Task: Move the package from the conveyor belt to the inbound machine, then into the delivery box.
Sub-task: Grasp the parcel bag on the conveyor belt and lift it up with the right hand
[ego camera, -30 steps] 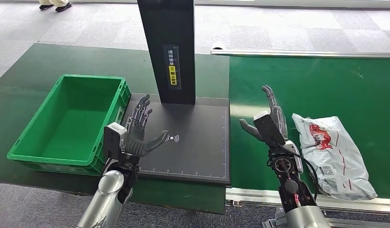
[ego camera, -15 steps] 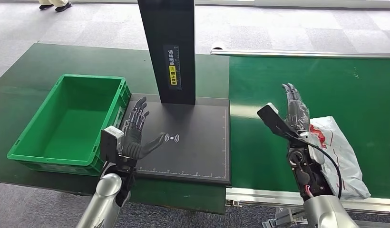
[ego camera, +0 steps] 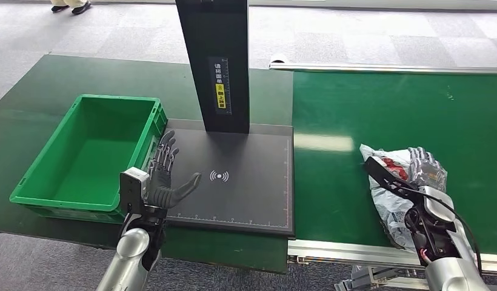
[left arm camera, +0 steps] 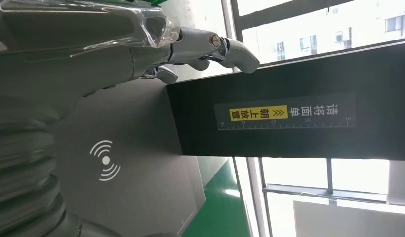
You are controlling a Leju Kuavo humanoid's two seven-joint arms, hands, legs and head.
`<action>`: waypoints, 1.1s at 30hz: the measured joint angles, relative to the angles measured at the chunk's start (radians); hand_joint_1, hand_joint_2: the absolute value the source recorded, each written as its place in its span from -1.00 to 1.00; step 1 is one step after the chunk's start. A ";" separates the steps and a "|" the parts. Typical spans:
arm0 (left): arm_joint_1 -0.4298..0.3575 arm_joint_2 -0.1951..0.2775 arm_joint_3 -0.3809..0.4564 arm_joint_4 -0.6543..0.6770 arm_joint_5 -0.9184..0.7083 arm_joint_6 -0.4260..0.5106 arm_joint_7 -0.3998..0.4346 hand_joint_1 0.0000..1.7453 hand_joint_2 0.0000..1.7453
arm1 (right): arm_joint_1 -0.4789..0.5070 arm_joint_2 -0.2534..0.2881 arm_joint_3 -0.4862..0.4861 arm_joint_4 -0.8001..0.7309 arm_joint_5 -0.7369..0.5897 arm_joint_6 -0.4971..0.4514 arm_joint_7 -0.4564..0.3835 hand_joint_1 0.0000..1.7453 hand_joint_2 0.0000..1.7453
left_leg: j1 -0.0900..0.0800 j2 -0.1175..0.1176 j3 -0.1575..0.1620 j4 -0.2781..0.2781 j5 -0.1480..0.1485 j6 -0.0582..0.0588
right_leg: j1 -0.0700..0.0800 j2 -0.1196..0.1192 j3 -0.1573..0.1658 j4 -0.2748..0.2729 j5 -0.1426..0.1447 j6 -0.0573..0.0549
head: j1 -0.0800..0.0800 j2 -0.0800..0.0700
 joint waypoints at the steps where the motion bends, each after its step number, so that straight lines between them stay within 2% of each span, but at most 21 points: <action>1: 0.000 0.000 0.001 0.000 -0.001 0.000 0.000 -1.00 1.00 | 0.005 0.000 -0.003 0.002 0.004 0.039 -0.011 -1.00 1.00 | 0.000 0.000 0.000 0.000 0.000 0.000 | 0.000 0.000 0.000 0.000 0.000 0.000 | 0.000 0.000; 6: -0.004 0.000 0.004 0.000 -0.007 -0.003 0.003 -1.00 1.00 | 0.027 -0.006 0.004 0.014 0.005 0.221 -0.081 -1.00 1.00 | 0.000 0.000 0.000 0.000 0.000 0.000 | 0.000 0.000 0.000 0.000 0.000 0.000 | 0.000 0.000; 13: -0.025 -0.005 0.008 0.006 -0.018 -0.013 0.017 -1.00 1.00 | 0.038 -0.030 0.045 0.022 -0.029 0.324 -0.143 -0.96 1.00 | 0.000 -0.001 0.000 0.000 0.000 0.000 | 0.000 0.000 0.000 0.000 0.000 0.000 | 0.000 0.000; 17: -0.033 -0.008 0.009 0.015 -0.020 -0.018 0.019 -1.00 1.00 | 0.056 -0.037 0.075 0.022 -0.050 0.339 -0.158 1.00 1.00 | 0.000 0.000 0.000 0.000 0.000 0.000 | 0.000 0.000 0.000 0.000 0.000 0.000 | 0.000 0.000; 27: -0.038 -0.013 0.010 0.019 -0.029 -0.019 0.025 -1.00 1.00 | 0.027 -0.033 0.136 0.030 -0.062 0.345 -0.147 1.00 1.00 | 0.000 0.000 0.004 0.000 0.000 0.000 | 0.000 0.000 0.005 0.000 0.000 0.000 | 0.000 0.000; 33: -0.037 -0.014 0.011 0.019 -0.037 -0.008 0.029 -1.00 1.00 | 0.012 -0.019 0.178 0.043 -0.071 0.291 -0.188 1.00 1.00 | 0.000 0.000 0.005 0.000 0.000 0.000 | 0.000 0.000 0.005 0.000 0.000 0.000 | 0.000 0.000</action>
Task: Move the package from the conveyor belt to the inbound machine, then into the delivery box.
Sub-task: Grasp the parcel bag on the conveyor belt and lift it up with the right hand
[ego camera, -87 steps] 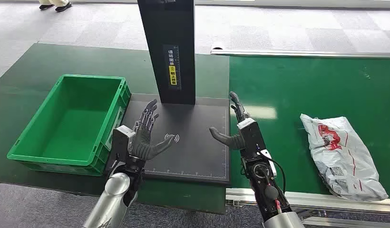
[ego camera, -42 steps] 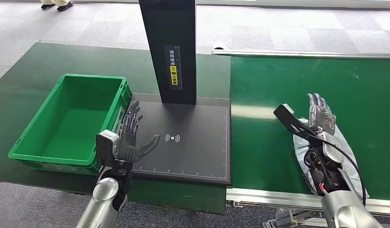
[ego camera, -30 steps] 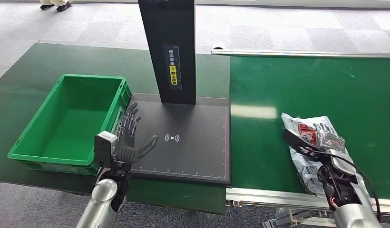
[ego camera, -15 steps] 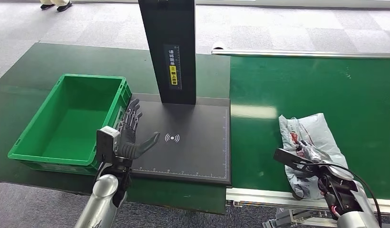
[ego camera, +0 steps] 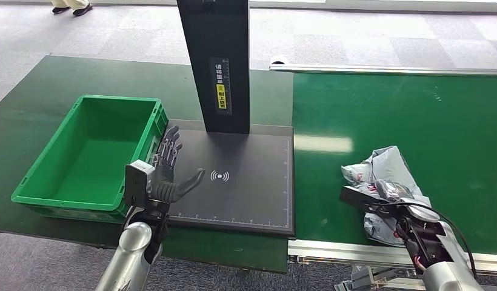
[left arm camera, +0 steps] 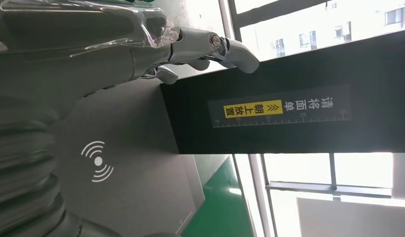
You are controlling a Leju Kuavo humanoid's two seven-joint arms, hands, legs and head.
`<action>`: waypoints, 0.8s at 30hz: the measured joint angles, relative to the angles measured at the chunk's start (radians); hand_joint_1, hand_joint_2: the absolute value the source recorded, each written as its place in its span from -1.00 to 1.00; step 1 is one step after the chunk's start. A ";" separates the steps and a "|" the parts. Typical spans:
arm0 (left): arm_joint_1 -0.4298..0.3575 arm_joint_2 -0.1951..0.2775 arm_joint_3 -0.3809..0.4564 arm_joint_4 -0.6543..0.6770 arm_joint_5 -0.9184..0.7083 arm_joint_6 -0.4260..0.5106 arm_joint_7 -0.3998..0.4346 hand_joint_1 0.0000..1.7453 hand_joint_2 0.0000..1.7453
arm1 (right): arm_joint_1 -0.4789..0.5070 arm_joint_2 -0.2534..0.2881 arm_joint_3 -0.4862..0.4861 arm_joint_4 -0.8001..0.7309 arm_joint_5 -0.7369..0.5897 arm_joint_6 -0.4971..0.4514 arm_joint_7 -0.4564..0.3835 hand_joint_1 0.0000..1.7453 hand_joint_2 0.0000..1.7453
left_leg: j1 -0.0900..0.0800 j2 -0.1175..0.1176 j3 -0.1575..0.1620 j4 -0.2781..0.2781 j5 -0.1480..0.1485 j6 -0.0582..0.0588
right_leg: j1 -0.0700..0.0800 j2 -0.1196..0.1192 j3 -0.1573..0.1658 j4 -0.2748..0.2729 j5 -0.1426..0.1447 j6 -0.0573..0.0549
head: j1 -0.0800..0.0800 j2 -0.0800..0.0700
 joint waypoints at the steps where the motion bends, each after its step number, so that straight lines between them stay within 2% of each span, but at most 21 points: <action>1: 0.001 0.000 0.000 -0.001 0.000 0.000 0.000 -1.00 1.00 | 0.001 0.004 0.005 0.000 -0.005 -0.014 -0.012 1.00 1.00 | 0.000 0.000 0.000 0.000 0.000 0.000 | 0.000 0.000 0.000 0.000 0.000 0.000 | 0.000 0.000; 11: 0.027 0.000 0.002 -0.038 -0.037 0.049 0.000 -1.00 1.00 | 0.036 0.082 0.009 -0.108 -0.164 -0.223 -0.144 1.00 1.00 | 0.000 0.002 -0.003 0.000 0.000 0.000 | 0.000 0.001 -0.004 0.000 0.000 0.000 | 0.000 0.000; 18: 0.039 0.000 0.003 -0.051 -0.025 0.062 -0.020 -1.00 1.00 | 0.067 0.149 -0.075 -0.243 -0.354 -0.363 -0.176 1.00 1.00 | 0.000 0.001 -0.005 0.000 0.000 0.000 | 0.000 0.001 -0.005 0.000 0.000 0.000 | 0.000 0.000; 24: 0.037 -0.009 0.009 -0.060 0.023 0.097 -0.073 -1.00 1.00 | 0.112 0.188 -0.146 -0.408 -0.496 -0.549 -0.329 1.00 1.00 | 0.000 0.001 -0.006 0.000 0.000 0.000 | 0.000 0.001 -0.006 0.000 0.000 0.000 | 0.000 0.000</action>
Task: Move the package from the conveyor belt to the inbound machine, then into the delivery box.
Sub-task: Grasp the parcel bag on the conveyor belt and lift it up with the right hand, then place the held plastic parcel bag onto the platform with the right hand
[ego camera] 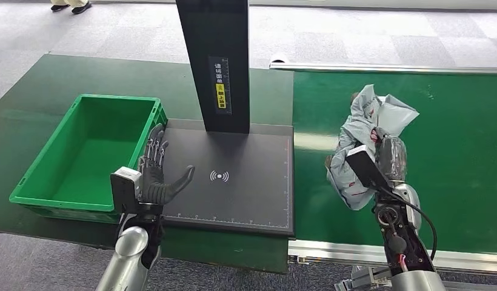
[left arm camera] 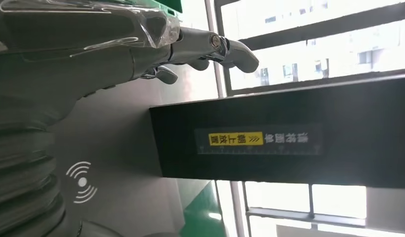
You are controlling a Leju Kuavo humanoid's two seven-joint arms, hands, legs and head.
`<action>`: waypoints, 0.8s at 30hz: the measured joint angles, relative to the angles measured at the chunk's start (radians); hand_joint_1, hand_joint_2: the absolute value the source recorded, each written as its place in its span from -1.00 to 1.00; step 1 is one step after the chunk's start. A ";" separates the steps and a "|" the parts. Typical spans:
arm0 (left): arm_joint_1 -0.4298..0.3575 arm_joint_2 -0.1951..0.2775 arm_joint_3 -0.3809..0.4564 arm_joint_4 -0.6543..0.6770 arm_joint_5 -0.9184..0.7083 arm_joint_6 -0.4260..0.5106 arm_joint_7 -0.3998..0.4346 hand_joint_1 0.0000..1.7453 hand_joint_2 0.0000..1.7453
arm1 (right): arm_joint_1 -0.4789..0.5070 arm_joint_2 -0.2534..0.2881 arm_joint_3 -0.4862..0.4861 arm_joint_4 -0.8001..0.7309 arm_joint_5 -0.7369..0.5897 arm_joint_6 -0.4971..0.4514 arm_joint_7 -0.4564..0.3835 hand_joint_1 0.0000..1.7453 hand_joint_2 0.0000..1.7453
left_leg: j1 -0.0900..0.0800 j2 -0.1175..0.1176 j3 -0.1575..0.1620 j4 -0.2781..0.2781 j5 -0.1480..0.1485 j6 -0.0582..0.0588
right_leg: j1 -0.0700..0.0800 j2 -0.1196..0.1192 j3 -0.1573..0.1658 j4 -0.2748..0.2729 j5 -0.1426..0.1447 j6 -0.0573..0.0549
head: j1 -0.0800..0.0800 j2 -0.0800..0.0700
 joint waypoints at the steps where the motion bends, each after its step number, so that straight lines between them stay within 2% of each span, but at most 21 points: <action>1: -0.001 -0.002 0.002 0.000 0.012 0.009 -0.012 -1.00 1.00 | 0.008 0.007 -0.004 -0.029 -0.006 -0.027 -0.027 1.00 1.00 | 0.000 0.000 0.000 0.000 0.000 0.000 | 0.000 0.000 0.000 0.000 0.000 0.000 | 0.000 0.000; 6: -0.018 -0.012 0.006 0.000 0.083 0.037 -0.059 -1.00 1.00 | 0.030 0.036 0.031 -0.123 0.049 -0.097 -0.123 1.00 1.00 | 0.000 0.002 0.000 0.000 0.000 0.000 | 0.001 0.001 0.000 0.000 0.000 0.000 | 0.000 0.000; 9: -0.035 -0.012 0.007 0.001 0.105 0.035 -0.064 -1.00 1.00 | 0.024 0.047 0.099 -0.134 0.144 -0.108 -0.135 1.00 1.00 | 0.000 0.003 0.000 0.000 0.000 0.000 | 0.001 0.001 0.000 0.000 0.000 0.000 | 0.000 0.000; 13: -0.051 -0.010 0.007 0.004 0.120 0.031 -0.064 -1.00 1.00 | -0.010 0.051 0.220 -0.103 0.266 -0.104 -0.132 1.00 1.00 | 0.000 0.003 0.000 0.000 0.000 0.000 | 0.001 0.001 0.000 0.000 0.000 0.000 | 0.000 0.000; 24: -0.073 -0.003 0.004 0.011 0.130 0.010 -0.066 -1.00 1.00 | -0.158 0.049 0.592 0.120 0.371 0.006 -0.166 1.00 1.00 | 0.000 0.003 0.000 0.000 0.000 0.000 | 0.001 0.001 -0.001 0.000 0.000 0.000 | 0.000 0.000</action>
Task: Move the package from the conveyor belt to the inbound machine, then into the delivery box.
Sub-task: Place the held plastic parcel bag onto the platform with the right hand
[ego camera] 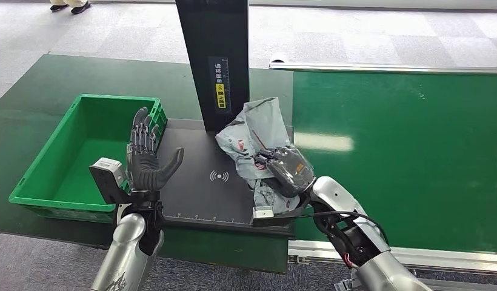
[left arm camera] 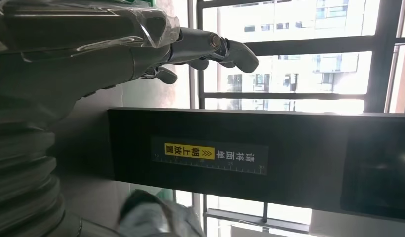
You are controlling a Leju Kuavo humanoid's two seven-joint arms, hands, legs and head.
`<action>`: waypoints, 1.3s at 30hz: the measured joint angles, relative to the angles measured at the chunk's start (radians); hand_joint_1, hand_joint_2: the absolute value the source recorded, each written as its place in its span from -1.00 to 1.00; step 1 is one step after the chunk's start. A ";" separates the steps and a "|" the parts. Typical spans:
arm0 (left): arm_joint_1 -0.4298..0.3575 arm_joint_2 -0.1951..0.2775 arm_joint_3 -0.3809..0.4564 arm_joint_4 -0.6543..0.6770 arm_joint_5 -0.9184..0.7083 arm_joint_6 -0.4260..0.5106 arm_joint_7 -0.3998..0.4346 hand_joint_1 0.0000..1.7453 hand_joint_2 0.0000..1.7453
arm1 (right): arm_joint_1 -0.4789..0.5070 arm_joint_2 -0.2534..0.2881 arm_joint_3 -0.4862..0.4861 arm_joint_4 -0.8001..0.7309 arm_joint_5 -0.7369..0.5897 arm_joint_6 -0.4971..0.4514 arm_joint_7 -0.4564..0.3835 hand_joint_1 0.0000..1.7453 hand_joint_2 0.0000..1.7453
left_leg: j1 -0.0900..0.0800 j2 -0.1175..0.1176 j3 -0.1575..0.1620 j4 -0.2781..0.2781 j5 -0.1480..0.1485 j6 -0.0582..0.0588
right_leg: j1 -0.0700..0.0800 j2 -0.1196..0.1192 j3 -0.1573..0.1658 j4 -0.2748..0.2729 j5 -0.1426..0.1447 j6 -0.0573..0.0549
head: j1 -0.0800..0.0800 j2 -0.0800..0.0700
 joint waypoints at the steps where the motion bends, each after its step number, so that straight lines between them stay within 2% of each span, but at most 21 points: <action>1: -0.001 0.000 -0.001 0.000 0.000 -0.002 0.000 -1.00 1.00 | -0.011 0.000 0.029 0.019 0.007 0.005 -0.001 1.00 1.00 | 0.000 0.000 0.000 0.000 0.000 0.000 | 0.000 0.000 0.000 0.000 0.000 0.000 | 0.000 0.000; 4: -0.003 -0.001 -0.005 0.000 0.000 -0.012 0.000 -1.00 1.00 | -0.040 0.001 0.099 0.070 0.022 -0.005 -0.004 1.00 1.00 | 0.000 0.000 0.000 0.000 0.000 0.000 | 0.000 0.000 0.000 0.000 0.000 0.000 | 0.000 0.000; 9: -0.023 -0.004 -0.019 0.003 0.001 -0.028 0.010 -1.00 1.00 | -0.084 0.023 0.182 0.167 0.006 -0.113 -0.013 1.00 1.00 | 0.000 0.000 0.000 0.000 0.000 0.000 | 0.000 0.000 0.000 0.000 0.000 0.000 | 0.000 0.000; 13: -0.041 -0.009 -0.031 0.010 0.008 -0.032 0.015 -1.00 1.00 | -0.102 0.057 0.211 0.245 -0.034 -0.225 -0.020 -0.96 1.00 | 0.000 0.000 0.000 0.000 0.000 0.000 | 0.000 0.000 0.000 0.000 0.000 0.000 | 0.000 0.000; 17: -0.048 -0.014 -0.041 0.011 0.013 -0.033 0.015 -1.00 1.00 | -0.108 0.089 0.215 0.311 -0.053 -0.314 -0.020 -0.99 1.00 | 0.000 0.000 0.000 0.000 0.000 0.000 | 0.000 0.000 0.000 0.000 0.000 0.000 | 0.000 0.000; 20: -0.051 -0.016 -0.046 0.011 0.013 -0.034 0.015 -1.00 1.00 | -0.108 0.104 0.214 0.336 -0.042 -0.328 -0.019 -1.00 1.00 | 0.000 0.000 0.000 0.000 0.000 0.000 | 0.000 0.000 0.000 0.000 0.000 0.000 | 0.000 0.000; 22: -0.052 -0.017 -0.049 0.011 0.014 -0.034 0.015 -1.00 1.00 | -0.105 0.112 0.200 0.341 0.012 -0.331 -0.014 -1.00 1.00 | 0.000 0.000 0.000 0.000 0.000 0.000 | 0.000 0.000 0.000 0.000 0.000 0.000 | 0.000 0.000; 26: -0.057 -0.023 -0.057 0.011 0.013 -0.037 0.024 -1.00 1.00 | -0.080 0.145 0.112 0.338 0.120 -0.332 -0.054 -1.00 1.00 | 0.000 0.000 0.000 0.000 0.000 0.000 | 0.000 0.000 0.000 0.000 0.000 0.000 | 0.000 0.000; 29: -0.070 -0.027 -0.065 0.014 0.012 -0.037 0.036 -1.00 1.00 | -0.055 0.176 0.014 0.336 0.120 -0.328 -0.117 -1.00 1.00 | 0.000 0.000 0.000 0.000 0.000 0.000 | 0.000 0.000 0.000 0.000 0.000 0.000 | 0.000 0.000; 31: -0.079 -0.030 -0.071 0.017 0.012 -0.037 0.041 -1.00 1.00 | -0.037 0.196 -0.046 0.329 -0.011 -0.276 -0.154 -1.00 1.00 | 0.000 0.000 0.000 0.000 0.000 0.000 | 0.000 0.000 0.000 0.000 0.000 0.000 | 0.000 0.000; 36: -0.083 -0.032 -0.073 0.026 0.013 -0.035 0.045 -1.00 1.00 | 0.032 0.208 -0.132 0.203 -0.565 0.027 -0.181 -1.00 1.00 | 0.000 0.000 0.000 0.000 0.000 0.000 | 0.000 0.000 -0.001 0.000 0.000 0.000 | 0.000 0.000; 39: -0.083 -0.032 -0.074 0.032 0.014 -0.035 0.046 -1.00 1.00 | 0.066 0.206 -0.179 0.118 -0.747 0.150 -0.185 -1.00 1.00 | 0.000 0.000 0.000 0.000 0.000 0.000 | 0.000 0.000 -0.001 0.000 0.000 0.000 | 0.000 0.000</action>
